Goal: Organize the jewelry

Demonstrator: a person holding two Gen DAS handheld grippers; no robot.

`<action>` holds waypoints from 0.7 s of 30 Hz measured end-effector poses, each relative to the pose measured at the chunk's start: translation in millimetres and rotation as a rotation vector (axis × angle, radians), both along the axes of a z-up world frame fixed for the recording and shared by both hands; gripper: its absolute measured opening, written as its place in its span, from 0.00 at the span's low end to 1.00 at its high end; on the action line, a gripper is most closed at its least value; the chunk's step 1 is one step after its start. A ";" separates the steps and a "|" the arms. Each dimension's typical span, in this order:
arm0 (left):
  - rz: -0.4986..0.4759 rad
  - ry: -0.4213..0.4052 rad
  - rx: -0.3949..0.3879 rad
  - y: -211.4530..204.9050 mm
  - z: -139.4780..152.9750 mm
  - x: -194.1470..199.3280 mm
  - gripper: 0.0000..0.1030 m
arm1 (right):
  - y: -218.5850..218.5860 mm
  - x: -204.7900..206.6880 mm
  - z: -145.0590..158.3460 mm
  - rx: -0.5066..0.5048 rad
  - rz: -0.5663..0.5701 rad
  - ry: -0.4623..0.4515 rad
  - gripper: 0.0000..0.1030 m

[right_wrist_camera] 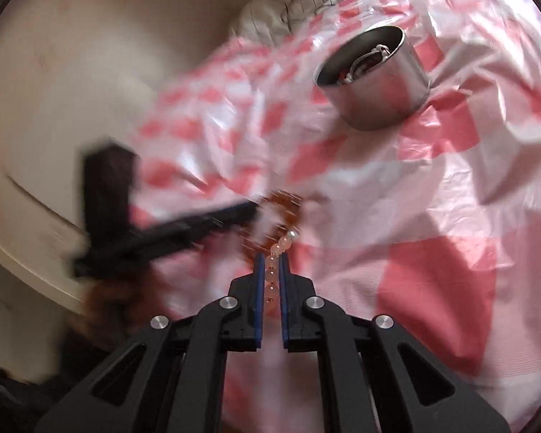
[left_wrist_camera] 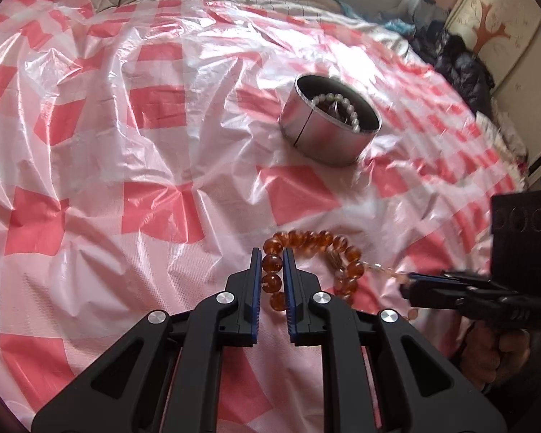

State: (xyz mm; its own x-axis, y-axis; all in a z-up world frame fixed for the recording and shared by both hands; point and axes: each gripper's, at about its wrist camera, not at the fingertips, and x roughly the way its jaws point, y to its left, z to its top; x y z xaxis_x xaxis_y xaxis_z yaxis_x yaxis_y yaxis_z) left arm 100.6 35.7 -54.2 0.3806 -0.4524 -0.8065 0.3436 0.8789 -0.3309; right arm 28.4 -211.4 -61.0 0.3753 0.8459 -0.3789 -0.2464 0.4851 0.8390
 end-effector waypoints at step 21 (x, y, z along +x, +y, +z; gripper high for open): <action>-0.017 -0.079 -0.355 -5.2 64.2 11.4 0.08 | -73.6 22.2 30.3 0.597 -0.112 -0.041 0.08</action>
State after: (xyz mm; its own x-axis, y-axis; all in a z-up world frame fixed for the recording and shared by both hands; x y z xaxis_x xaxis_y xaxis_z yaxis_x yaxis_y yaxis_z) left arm 112.0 30.6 10.0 0.4259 -0.7058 -0.5662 0.3939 0.7079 -0.5862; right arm 50.6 -285.1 -30.8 0.4783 0.8625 0.1652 -0.2590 -0.0412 0.9650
